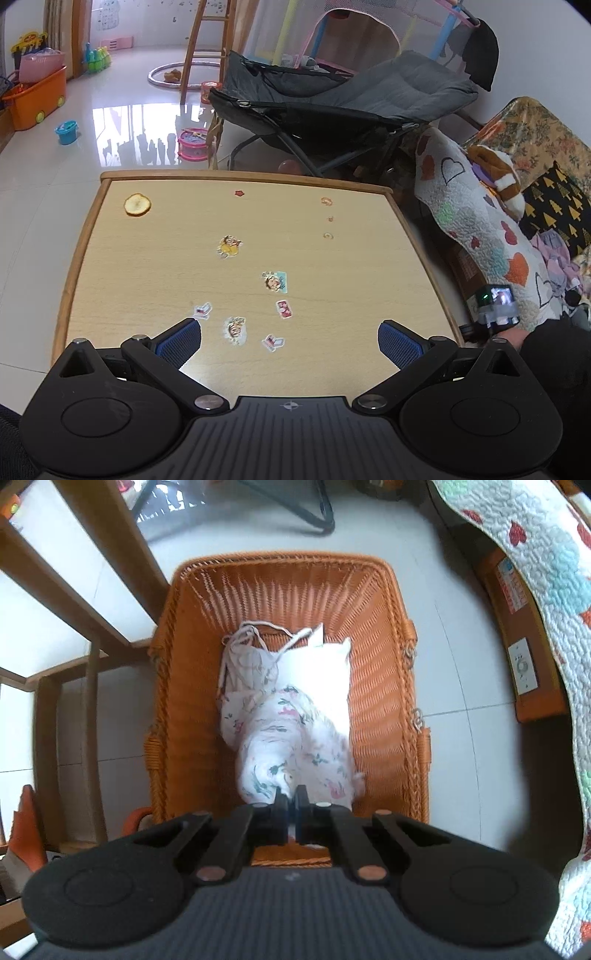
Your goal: Fold clothes
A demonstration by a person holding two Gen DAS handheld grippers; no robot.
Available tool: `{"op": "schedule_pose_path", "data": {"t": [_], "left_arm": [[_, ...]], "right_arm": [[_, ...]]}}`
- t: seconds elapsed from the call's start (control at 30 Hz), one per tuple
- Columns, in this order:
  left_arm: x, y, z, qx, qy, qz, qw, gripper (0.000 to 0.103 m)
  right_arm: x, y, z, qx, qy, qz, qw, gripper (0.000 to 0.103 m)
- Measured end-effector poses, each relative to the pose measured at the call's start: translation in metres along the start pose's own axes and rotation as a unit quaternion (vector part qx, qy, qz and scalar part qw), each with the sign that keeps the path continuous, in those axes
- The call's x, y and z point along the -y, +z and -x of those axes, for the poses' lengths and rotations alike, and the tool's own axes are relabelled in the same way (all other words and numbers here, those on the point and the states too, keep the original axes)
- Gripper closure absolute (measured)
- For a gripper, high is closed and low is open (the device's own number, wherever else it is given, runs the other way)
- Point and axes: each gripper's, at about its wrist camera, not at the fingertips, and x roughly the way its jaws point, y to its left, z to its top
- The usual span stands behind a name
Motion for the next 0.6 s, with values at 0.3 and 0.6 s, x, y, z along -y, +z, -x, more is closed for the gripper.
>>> {"op": "schedule_pose_path", "data": {"t": [0.3, 0.6], "left_arm": [[-0.003, -0.007, 0.005, -0.004, -0.005, -0.010, 0.9999, 0.000], [0.000, -0.015, 0.007, -0.012, -0.017, -0.030, 0.9994, 0.000]], "right_arm": [[-0.008, 0.000, 0.055, 0.043, 0.006, 0.033, 0.999, 0.100], [-0.010, -0.001, 0.116, 0.082, -0.008, 0.066, 0.994, 0.100]]}}
